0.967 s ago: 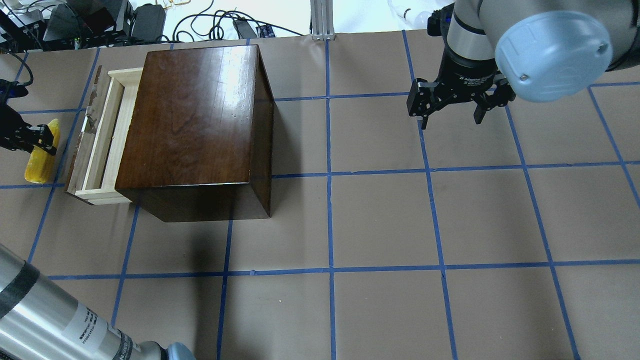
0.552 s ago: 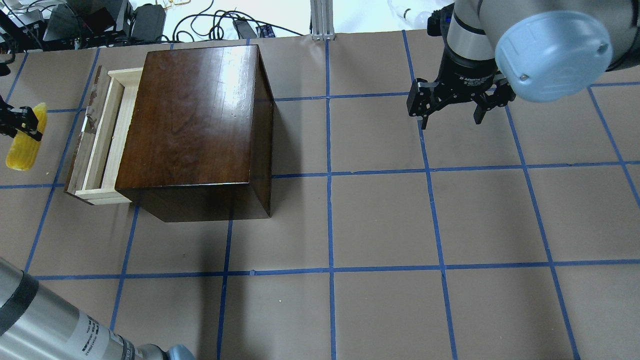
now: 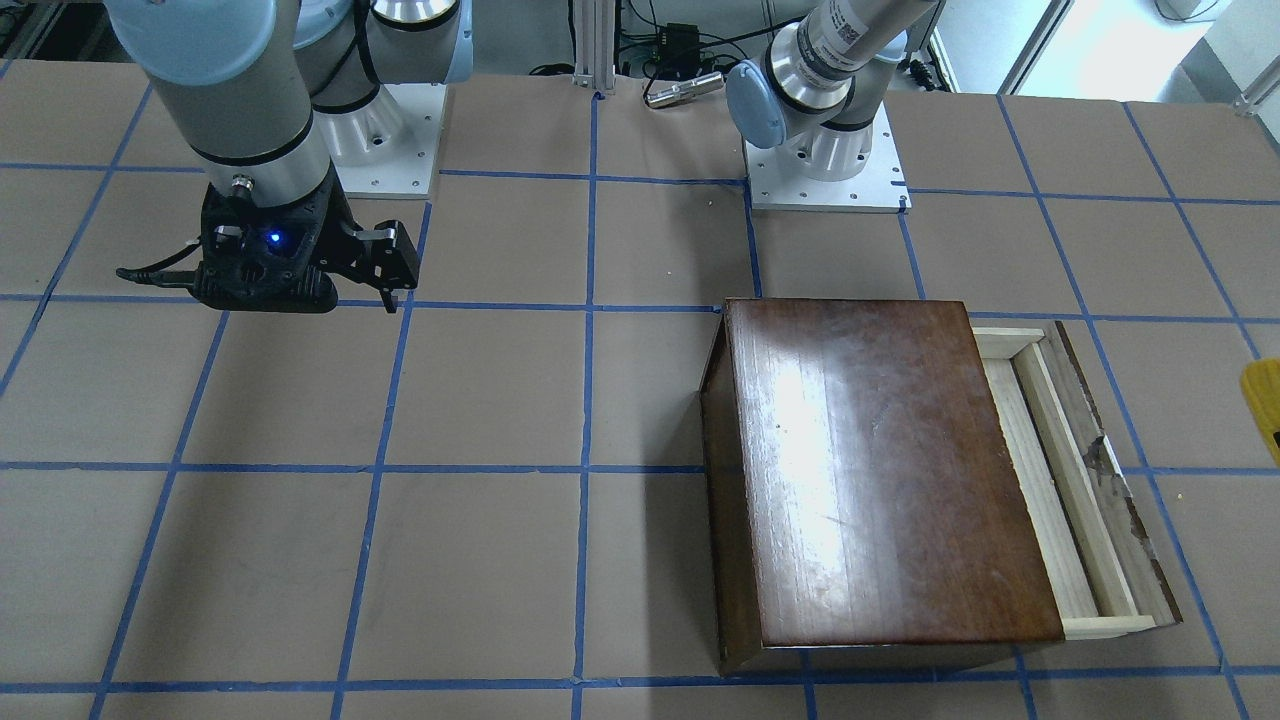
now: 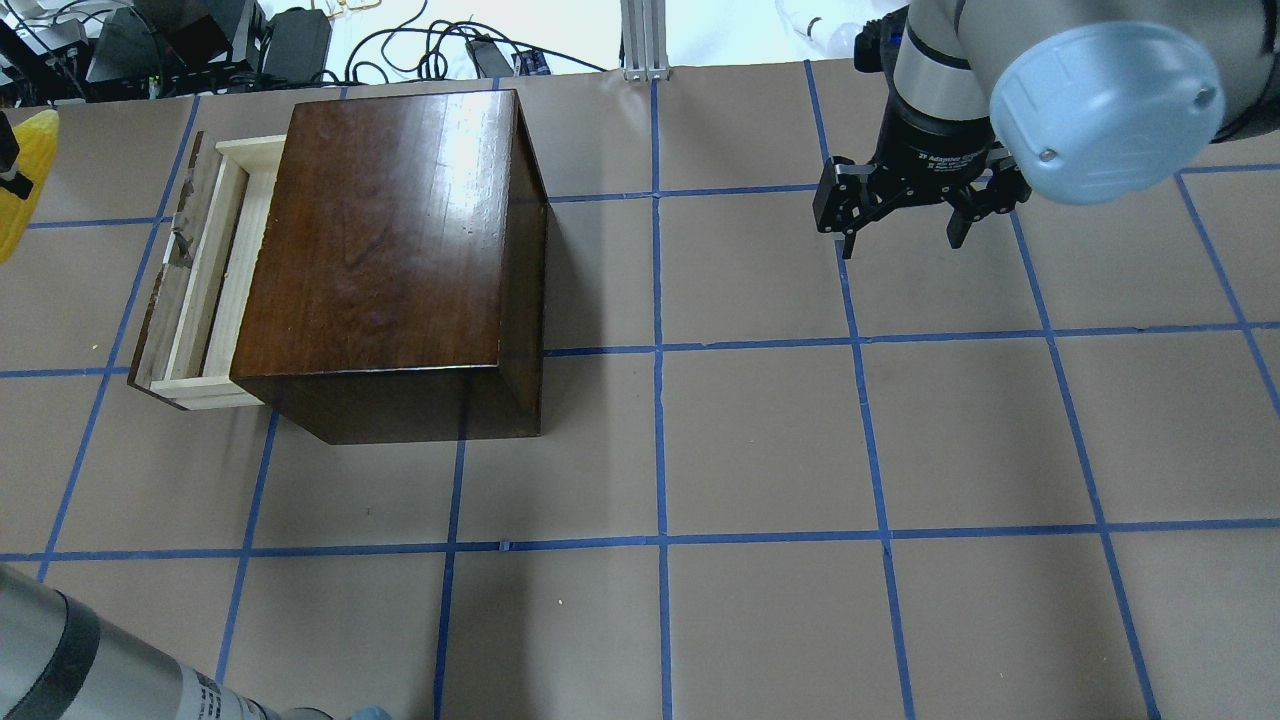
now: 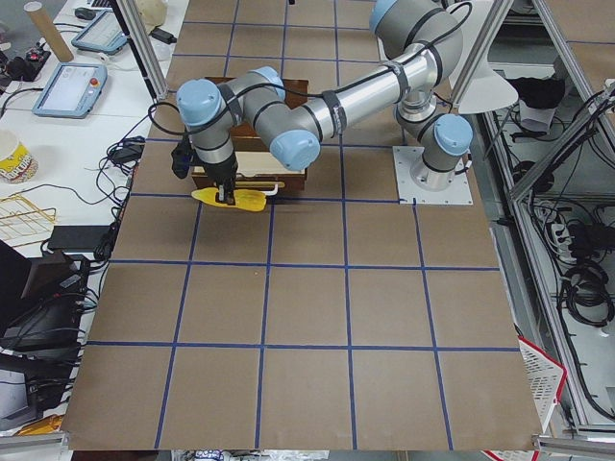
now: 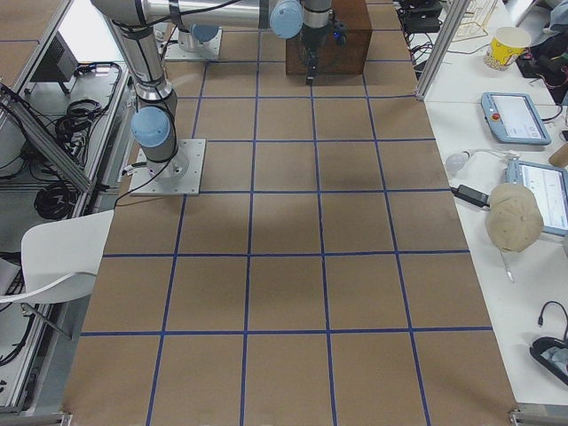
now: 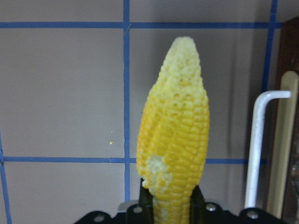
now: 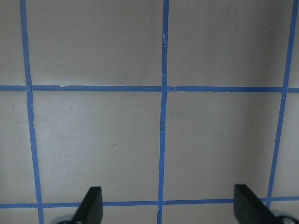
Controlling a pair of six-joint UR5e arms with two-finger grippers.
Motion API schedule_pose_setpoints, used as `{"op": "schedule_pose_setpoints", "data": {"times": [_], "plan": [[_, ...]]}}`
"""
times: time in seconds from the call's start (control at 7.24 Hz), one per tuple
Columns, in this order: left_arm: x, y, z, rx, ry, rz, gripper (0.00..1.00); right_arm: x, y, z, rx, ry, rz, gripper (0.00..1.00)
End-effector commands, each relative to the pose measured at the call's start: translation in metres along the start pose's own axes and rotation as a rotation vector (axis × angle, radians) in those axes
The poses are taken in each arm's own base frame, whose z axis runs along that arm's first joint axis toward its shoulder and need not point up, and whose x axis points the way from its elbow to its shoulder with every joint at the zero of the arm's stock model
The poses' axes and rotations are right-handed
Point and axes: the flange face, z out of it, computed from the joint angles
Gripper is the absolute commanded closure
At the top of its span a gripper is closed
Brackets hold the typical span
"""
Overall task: Open drawer and put corn inside
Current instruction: 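Lift the corn and carry it over the open drawer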
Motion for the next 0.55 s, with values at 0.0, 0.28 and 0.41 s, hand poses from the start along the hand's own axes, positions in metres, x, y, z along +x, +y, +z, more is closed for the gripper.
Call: {"op": "schedule_pose_setpoints", "data": {"times": [0.0, 0.28, 0.41], "plan": [[0.057, -0.006, -0.025, 0.024, -0.004, 0.011, 1.0, 0.0, 0.0, 0.0, 0.0, 0.0, 0.0, 0.0], [0.103, -0.016, -0.014, 0.007, 0.024, -0.039, 1.0, 0.0, 0.0, 0.0, 0.0, 0.0, 0.0, 0.0], [0.112, -0.017, 0.0, -0.009, 0.06, -0.066, 1.0, 0.0, 0.0, 0.0, 0.0, 0.0, 0.0, 0.0]]}}
